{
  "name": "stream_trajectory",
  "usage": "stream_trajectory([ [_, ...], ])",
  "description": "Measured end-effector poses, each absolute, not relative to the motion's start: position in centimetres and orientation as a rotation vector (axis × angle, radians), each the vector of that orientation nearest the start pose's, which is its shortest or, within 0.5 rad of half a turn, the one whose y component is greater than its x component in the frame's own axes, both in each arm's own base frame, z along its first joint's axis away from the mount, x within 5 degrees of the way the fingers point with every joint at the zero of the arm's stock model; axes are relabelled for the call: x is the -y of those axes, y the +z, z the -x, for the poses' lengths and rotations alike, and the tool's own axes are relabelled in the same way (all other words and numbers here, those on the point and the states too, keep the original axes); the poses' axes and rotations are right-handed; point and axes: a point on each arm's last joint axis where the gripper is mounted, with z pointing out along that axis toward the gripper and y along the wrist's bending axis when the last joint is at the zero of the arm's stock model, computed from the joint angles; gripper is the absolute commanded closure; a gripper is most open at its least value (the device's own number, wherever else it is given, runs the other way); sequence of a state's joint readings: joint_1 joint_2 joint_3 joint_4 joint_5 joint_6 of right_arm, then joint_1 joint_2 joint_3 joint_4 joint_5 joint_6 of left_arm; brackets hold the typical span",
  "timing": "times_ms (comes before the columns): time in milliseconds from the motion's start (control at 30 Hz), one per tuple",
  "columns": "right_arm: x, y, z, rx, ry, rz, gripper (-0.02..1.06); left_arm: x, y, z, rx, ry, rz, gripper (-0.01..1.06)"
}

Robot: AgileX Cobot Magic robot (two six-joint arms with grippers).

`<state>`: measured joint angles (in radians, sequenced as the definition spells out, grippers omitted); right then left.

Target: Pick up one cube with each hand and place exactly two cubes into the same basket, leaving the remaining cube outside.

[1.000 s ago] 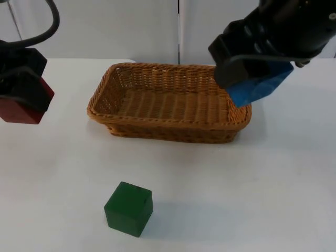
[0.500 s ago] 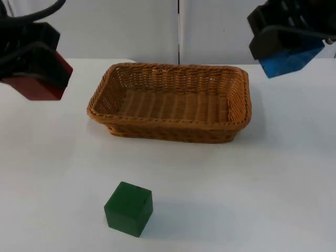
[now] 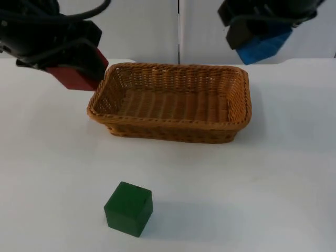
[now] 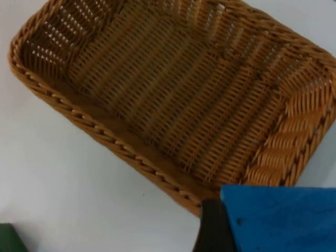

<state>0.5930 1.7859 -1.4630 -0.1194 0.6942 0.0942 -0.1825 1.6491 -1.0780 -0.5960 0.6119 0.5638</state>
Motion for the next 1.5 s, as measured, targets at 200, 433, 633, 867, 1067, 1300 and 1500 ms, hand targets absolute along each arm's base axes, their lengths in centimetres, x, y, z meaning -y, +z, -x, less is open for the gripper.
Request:
stream_trajectory([
  [200,-24.0,26.7,-37.8,-2.447,0.183,0.741,1.05,9.4,21.8,-34.6,-2.540,-0.459,-0.446,1.05],
  [433,-24.0,24.4,-41.2,-2.516,0.270,0.715,1.05,9.7,20.8,-36.5,-2.531,-0.438,-0.467,1.05],
  [633,-23.3,21.8,-43.9,-2.570,0.280,0.689,1.05,10.0,20.0,-38.4,-2.518,-0.428,-0.487,1.05],
  [867,-23.3,20.4,-46.2,-2.560,0.325,0.657,1.05,10.8,18.7,-40.9,-2.496,-0.471,-0.483,1.05],
  [1067,-23.7,19.5,-46.8,-2.553,0.342,0.645,1.05,11.3,17.3,-42.3,-2.474,-0.519,-0.498,1.05],
  [1300,-24.1,18.3,-47.5,-2.513,0.361,0.618,1.05,12.0,14.7,-43.8,-2.464,-0.576,-0.514,1.05],
  [1500,-24.3,17.3,-48.0,-2.487,0.361,0.600,1.05,12.2,13.2,-44.0,-2.447,-0.589,-0.571,1.05],
])
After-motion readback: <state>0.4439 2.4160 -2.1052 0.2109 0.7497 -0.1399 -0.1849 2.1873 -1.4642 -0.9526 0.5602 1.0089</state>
